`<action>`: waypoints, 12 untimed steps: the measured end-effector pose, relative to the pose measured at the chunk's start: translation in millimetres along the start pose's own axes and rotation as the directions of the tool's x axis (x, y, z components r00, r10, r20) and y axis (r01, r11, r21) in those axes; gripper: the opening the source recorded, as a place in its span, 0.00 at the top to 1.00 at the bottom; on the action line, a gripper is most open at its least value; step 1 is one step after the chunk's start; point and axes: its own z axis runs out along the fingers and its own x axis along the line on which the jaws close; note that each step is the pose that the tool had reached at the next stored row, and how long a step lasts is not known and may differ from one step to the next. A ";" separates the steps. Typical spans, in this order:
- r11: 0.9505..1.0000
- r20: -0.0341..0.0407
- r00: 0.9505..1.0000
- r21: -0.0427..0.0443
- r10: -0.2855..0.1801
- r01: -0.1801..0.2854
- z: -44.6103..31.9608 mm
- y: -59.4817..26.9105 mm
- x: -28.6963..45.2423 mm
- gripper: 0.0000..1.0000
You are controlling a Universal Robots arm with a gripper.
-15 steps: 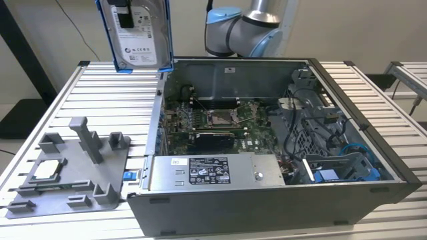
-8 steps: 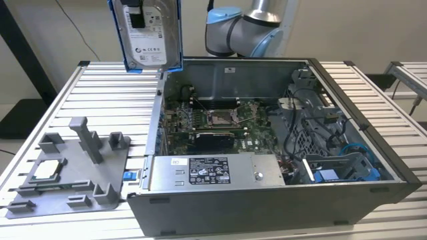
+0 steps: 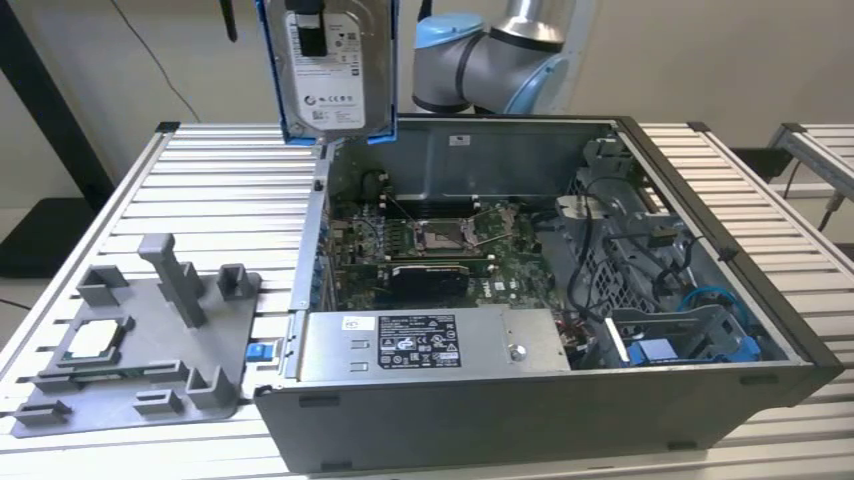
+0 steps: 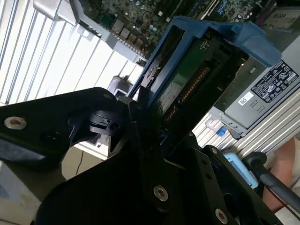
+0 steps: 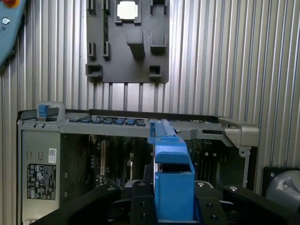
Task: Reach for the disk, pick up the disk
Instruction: 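Pick up the disk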
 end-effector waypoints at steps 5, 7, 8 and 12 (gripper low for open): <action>1.000 0.000 1.000 0.000 0.000 0.000 0.1 -19.2 0.5 1.00; 1.000 0.000 1.000 0.000 0.000 0.000 0.1 -26.6 0.7 1.00; 1.000 0.000 1.000 0.000 0.000 0.000 0.1 -30.3 0.8 1.00; 1.000 0.000 1.000 0.000 0.000 0.000 0.0 -44.0 1.1 1.00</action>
